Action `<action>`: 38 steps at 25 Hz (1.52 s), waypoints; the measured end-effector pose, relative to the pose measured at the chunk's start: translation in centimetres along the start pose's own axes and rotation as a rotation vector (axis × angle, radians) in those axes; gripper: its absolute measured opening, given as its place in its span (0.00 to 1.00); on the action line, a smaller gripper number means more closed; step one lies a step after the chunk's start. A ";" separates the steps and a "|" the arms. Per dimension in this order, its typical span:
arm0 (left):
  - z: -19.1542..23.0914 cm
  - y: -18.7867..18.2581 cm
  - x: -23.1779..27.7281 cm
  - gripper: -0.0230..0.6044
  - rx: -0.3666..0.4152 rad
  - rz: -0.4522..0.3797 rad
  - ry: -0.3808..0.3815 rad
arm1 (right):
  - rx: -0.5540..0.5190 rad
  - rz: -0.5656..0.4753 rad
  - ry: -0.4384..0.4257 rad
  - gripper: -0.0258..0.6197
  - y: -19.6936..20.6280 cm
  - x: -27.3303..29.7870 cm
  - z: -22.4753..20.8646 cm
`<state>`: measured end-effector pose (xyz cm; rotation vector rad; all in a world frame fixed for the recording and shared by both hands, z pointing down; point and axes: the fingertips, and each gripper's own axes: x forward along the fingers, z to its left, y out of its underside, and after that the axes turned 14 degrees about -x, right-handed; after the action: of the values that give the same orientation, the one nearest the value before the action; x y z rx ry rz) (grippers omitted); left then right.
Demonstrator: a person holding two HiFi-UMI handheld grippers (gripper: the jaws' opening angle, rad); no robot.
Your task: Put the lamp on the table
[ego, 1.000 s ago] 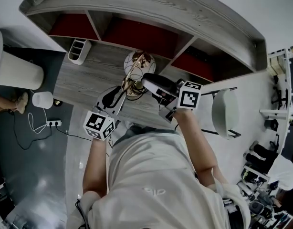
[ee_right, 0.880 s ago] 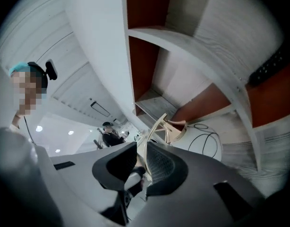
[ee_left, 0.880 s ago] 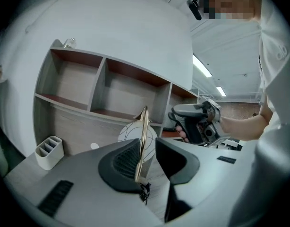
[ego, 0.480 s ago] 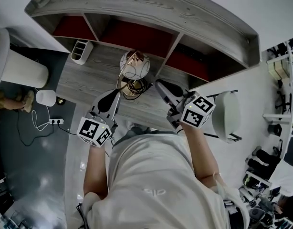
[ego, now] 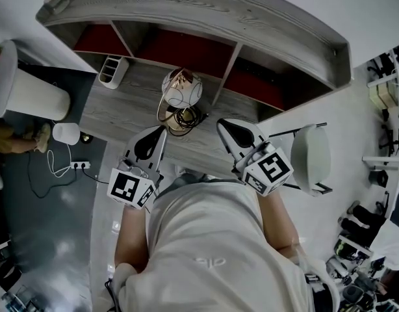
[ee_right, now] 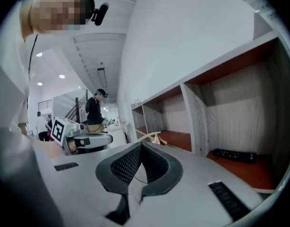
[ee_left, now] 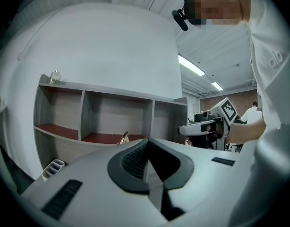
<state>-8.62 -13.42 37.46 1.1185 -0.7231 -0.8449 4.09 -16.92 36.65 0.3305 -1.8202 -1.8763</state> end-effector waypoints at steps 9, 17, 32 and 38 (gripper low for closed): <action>-1.9 0.2 0.1 0.06 0.002 0.028 0.047 | -0.060 -0.001 0.022 0.08 0.0 -0.1 0.7; -1.5 -0.2 0.1 0.06 0.010 0.017 0.040 | -0.065 0.003 0.050 0.08 0.1 0.2 0.5; 0.6 -0.4 -0.4 0.06 -0.016 -0.015 -0.027 | -0.020 0.030 0.044 0.08 1.2 1.2 1.3; 0.8 -0.5 -0.4 0.06 -0.028 -0.014 -0.020 | -0.028 0.032 0.036 0.08 1.0 1.7 1.4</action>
<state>-9.58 -13.58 37.17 1.0922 -0.7189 -0.8766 2.15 -16.52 38.07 0.3211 -1.7640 -1.8599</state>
